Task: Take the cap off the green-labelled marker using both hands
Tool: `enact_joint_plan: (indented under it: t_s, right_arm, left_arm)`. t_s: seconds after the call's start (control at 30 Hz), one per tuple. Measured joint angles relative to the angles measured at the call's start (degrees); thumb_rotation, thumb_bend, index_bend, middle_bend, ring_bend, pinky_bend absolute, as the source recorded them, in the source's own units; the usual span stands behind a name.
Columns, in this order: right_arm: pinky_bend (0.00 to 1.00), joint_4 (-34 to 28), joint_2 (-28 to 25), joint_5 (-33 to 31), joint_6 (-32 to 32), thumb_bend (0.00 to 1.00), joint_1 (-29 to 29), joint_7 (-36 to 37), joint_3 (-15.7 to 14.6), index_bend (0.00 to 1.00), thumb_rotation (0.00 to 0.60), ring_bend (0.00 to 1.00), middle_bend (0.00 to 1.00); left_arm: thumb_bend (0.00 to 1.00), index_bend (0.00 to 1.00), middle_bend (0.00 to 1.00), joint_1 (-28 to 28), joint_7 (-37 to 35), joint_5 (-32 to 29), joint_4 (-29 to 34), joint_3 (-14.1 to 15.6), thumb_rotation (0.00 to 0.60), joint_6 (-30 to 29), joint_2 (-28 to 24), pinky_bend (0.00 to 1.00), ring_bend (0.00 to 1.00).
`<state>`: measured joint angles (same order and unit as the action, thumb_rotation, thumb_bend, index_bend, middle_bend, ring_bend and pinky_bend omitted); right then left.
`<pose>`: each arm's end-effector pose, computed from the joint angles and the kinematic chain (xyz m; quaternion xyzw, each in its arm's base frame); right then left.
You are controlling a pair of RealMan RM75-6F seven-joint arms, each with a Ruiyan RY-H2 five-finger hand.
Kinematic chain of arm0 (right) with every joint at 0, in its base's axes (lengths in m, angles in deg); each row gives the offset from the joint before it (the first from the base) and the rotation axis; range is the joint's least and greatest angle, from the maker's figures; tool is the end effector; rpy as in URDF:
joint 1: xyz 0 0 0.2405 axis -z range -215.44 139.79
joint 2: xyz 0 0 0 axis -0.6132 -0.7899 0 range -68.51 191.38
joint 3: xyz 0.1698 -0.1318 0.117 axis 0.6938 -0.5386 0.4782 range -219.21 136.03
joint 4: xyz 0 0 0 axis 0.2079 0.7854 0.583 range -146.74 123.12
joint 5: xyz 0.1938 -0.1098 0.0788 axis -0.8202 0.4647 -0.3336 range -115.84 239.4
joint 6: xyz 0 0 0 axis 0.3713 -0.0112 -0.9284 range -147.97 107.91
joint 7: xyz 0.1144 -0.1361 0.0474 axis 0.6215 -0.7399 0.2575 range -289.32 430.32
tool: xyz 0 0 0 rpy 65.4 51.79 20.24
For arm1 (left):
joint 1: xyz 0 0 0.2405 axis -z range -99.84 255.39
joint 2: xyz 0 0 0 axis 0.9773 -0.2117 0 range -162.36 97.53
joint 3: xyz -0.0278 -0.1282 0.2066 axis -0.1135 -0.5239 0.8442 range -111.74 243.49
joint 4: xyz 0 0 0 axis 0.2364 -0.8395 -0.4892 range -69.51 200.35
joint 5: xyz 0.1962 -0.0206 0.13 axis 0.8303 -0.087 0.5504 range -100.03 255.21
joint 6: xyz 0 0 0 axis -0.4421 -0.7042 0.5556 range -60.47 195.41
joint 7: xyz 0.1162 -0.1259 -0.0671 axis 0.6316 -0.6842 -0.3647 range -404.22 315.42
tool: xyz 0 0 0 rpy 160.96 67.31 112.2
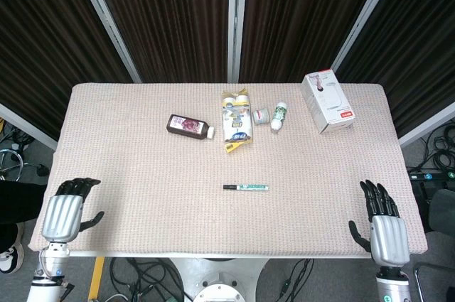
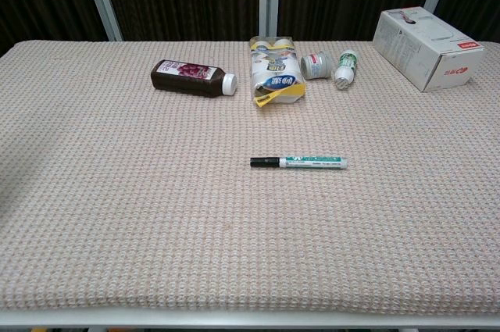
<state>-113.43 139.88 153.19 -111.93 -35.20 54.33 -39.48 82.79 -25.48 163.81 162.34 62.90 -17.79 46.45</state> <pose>-0.2421 -0.1811 0.0662 0.5426 -0.4135 0.4352 0.5875 -0.2507 0.2184 0.0475 -0.6024 -0.3881 -0.3927 0.5764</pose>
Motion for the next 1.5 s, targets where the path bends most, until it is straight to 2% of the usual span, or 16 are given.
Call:
enact_joint_plan:
  t_s: [0.63,0.77,1.03,1.13,1.33,1.4,1.5]
  right_arm:
    - [0.16,-0.2,-0.1,0.0,0.0,0.2,-0.4,1.2,0.3,0.0,0.6,0.0,0.09]
    - [0.17,-0.7,0.0,0.5,0.2,0.18,-1.0,-0.8,0.7,0.0,0.6,0.0,0.14]
    - [0.2,-3.9,-0.8,-0.5,3.5,0.17,-3.8,-6.1,2.7,0.01,0.6,0.0,0.14]
    - [0.25,-5.5,-0.8,-1.1,4.5,0.17,-5.1,-8.9,3.9,0.03,0.6,0.04,0.15]
    - [0.53,-8.2,1.2,-4.5,8.2,0.17,-8.8,-15.4,6.8,0.12,0.6,0.26,0.2]
    - [0.69,-9.0,1.9,-6.4,10.3,0.2,-10.6,-17.4,7.8,0.18,0.6,0.44,0.22]
    - [0.84,-9.7,3.1,-10.1,13.4,0.21,-13.4,-20.8,9.5,0.23,0.6,0.65,0.29]
  left_arm:
    - [0.16,0.28,0.29,1.0,0.4,0.1,1.0,-0.1,0.6,0.2,0.3,0.25,0.22]
    - [0.15,0.28,0.29,1.8,1.5,0.0,1.7,-0.2,0.6,1.1,0.2,0.25,0.22]
    - [0.15,0.28,0.29,2.5,2.2,-0.6,1.7,-0.8,0.6,1.2,1.3,0.25,0.22]
    - [0.15,0.28,0.29,2.8,1.7,-0.9,1.6,-1.0,0.6,1.5,1.3,0.25,0.22]
    - [0.15,0.28,0.29,3.6,1.3,-1.6,1.8,-1.0,0.6,3.1,0.2,0.25,0.22]
    - [0.15,0.28,0.29,3.8,1.0,-1.7,2.0,-1.0,0.6,3.3,0.0,0.25,0.22]
    - [0.15,0.28,0.29,4.0,0.3,-2.1,2.0,-1.1,0.6,3.6,0.0,0.25,0.22]
